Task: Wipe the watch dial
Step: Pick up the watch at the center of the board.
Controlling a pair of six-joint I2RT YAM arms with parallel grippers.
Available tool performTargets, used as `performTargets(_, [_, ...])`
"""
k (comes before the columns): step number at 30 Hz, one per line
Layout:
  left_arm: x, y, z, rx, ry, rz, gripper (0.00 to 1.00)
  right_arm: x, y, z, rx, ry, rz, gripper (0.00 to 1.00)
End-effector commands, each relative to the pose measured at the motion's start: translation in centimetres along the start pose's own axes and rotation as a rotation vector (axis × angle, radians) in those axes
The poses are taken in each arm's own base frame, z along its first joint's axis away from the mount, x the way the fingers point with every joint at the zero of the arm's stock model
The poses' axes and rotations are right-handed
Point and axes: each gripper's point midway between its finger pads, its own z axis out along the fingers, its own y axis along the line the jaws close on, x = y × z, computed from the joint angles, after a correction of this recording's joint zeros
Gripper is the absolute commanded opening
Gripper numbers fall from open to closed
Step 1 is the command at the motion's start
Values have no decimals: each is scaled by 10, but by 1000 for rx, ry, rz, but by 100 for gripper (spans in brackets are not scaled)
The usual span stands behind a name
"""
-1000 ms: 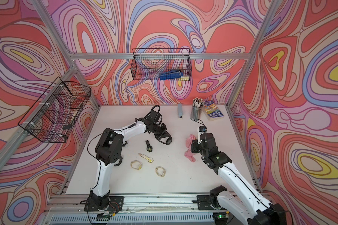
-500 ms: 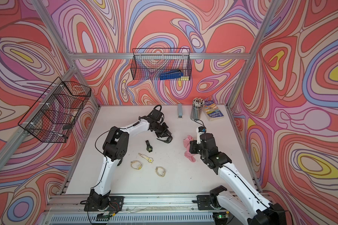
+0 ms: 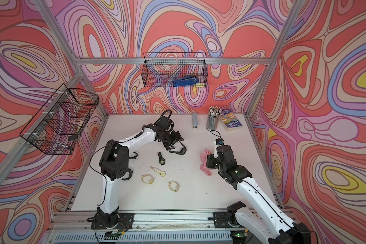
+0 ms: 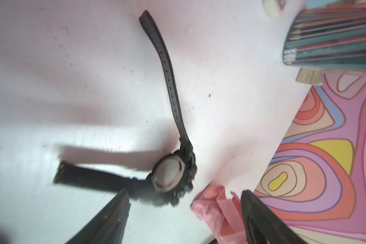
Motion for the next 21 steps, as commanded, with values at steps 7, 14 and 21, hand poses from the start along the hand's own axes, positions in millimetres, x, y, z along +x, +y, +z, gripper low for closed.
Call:
performTargets(7, [27,63,-62,-77,-34,297,83,-12,11,-2,-47,-20,-2,0])
performTargets(14, [25,116,-54,-32,5,281,78,-8,14,1,-66,-2,11,0])
performTargets(21, [18,124,-42,-6,35,326,72,-5,11,6,-52,13,13,0])
